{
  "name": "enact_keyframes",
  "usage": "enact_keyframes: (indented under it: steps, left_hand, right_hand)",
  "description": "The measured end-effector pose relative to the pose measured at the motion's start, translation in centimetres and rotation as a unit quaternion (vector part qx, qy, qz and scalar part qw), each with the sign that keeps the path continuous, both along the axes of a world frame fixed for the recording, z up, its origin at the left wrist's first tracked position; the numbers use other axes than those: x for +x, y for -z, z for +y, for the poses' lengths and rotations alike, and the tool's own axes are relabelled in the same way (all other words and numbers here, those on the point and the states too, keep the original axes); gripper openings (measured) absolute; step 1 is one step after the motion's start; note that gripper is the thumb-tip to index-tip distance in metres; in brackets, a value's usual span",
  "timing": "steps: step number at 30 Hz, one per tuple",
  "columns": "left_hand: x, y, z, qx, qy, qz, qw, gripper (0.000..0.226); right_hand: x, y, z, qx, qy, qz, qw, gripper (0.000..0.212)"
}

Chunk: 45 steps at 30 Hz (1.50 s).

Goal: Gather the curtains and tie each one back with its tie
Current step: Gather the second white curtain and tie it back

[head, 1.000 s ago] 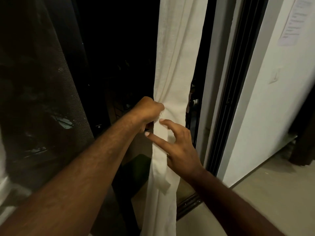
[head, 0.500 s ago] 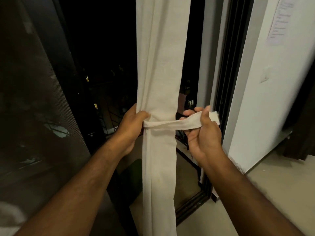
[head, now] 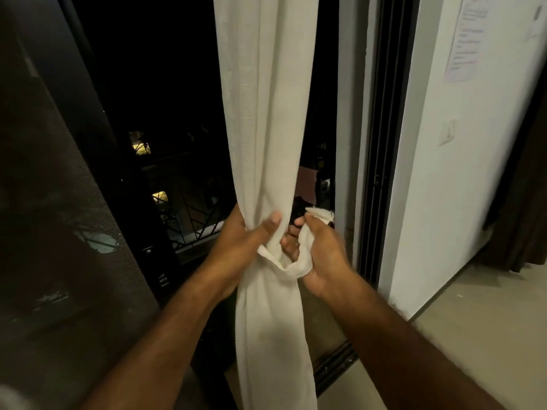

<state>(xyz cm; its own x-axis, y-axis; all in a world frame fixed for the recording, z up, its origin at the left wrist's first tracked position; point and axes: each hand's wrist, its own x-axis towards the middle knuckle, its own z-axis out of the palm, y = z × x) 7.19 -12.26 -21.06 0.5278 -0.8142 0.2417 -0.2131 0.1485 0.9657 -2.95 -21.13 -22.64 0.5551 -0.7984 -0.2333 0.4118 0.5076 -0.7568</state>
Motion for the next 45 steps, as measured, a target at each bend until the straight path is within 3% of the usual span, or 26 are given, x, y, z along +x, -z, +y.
enact_keyframes:
  steps: [2, 5, 10, 15, 18, 22, 26, 31, 35, 41, 45]
  left_hand:
    - [-0.5, 0.2, -0.1, 0.034, -0.022, -0.055, 0.998, 0.072]
    - [-0.3, 0.0, -0.2, 0.016, -0.108, -0.038, 0.993, 0.06]
    - [1.4, -0.6, 0.1, 0.0, -0.095, 0.068, 0.993, 0.048]
    - [2.3, -0.7, 0.3, -0.014, 0.007, 0.155, 0.988, 0.037]
    - [2.1, -0.6, 0.1, -0.041, 0.076, 0.204, 0.975, 0.036]
    - [2.0, -0.4, 0.0, -0.066, 0.118, 0.26, 0.956, 0.045]
    - [2.0, -0.6, -0.2, -0.056, 0.123, 0.231, 0.964, 0.041]
    - [1.9, -0.5, -0.5, -0.065, 0.107, 0.221, 0.967, 0.041]
    - [2.1, -0.4, -0.5, -0.075, 0.119, 0.216, 0.966, 0.035]
    - [2.2, -0.3, -0.4, -0.066, 0.138, 0.216, 0.964, 0.038]
    - [2.2, -0.2, -0.4, -0.072, 0.162, 0.22, 0.959, 0.048]
  right_hand:
    - [0.3, 0.1, 0.2, -0.025, 0.002, 0.008, 1.0, 0.038]
    - [0.2, -0.2, -0.1, -0.031, -0.018, -0.031, 0.999, 0.051]
    - [-1.3, -0.2, -2.2, -0.176, 0.029, 0.032, 0.983, 0.02]
    - [-2.9, -0.3, -3.7, -0.282, -0.07, 0.057, 0.955, 0.014]
    - [-3.4, -0.6, -3.5, -0.355, -0.171, 0.095, 0.914, 0.033]
    - [-3.9, -0.9, -3.1, -0.449, -0.14, 0.114, 0.875, 0.023]
    - [-3.8, -1.0, -3.2, -0.488, -0.018, 0.117, 0.865, 0.006]
    - [-3.2, -1.6, -2.5, -0.55, -0.024, 0.164, 0.818, 0.019]
    - [-3.1, -1.6, -1.7, -0.555, 0.018, 0.141, 0.82, 0.015]
    - [-3.3, -1.9, -1.5, -0.572, -0.074, 0.102, 0.811, 0.023]
    - [-3.1, -2.7, -1.6, -0.622, -0.104, 0.1, 0.77, 0.019]
